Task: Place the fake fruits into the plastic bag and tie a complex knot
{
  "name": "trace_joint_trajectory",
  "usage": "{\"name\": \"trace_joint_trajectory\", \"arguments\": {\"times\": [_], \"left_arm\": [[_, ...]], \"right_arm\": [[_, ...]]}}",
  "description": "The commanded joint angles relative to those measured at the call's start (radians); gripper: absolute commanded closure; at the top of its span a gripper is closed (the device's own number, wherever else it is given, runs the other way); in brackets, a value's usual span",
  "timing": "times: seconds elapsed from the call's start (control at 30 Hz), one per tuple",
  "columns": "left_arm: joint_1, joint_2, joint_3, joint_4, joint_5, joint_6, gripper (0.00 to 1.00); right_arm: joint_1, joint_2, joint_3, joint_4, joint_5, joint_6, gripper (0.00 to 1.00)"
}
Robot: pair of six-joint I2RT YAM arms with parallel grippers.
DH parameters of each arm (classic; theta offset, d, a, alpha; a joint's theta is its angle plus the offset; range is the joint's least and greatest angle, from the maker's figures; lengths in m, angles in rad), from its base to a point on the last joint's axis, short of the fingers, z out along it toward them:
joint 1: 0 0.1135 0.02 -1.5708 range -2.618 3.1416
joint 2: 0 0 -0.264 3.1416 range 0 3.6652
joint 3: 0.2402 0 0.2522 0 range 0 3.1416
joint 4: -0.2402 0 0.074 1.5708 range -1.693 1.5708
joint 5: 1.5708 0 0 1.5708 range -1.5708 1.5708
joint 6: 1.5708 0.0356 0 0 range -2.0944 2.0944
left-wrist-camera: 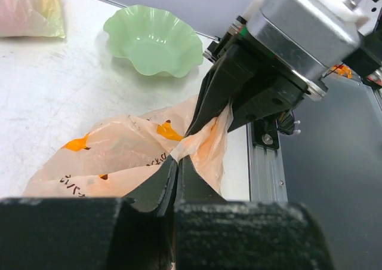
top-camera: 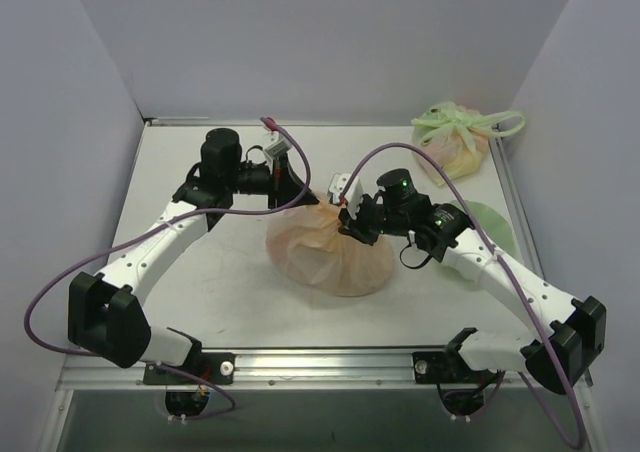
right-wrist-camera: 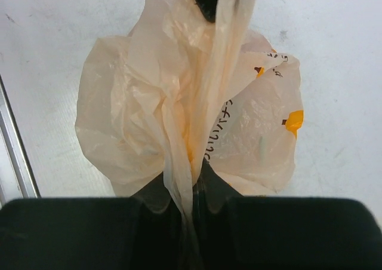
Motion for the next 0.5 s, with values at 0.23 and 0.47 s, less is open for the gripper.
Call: {"name": "trace_joint_trajectory", "arguments": {"times": [0.23, 0.47], "left_arm": [[-0.058, -0.221, -0.086, -0.062, 0.036, 0.099, 1.00], [-0.260, -0.388, -0.291, -0.089, -0.331, 0.364, 1.00]], "right_arm": [[-0.044, 0.113, 0.135, -0.196, -0.070, 0.279, 1.00], [-0.059, 0.178, 0.198, -0.270, -0.138, 0.489, 1.00]]}}
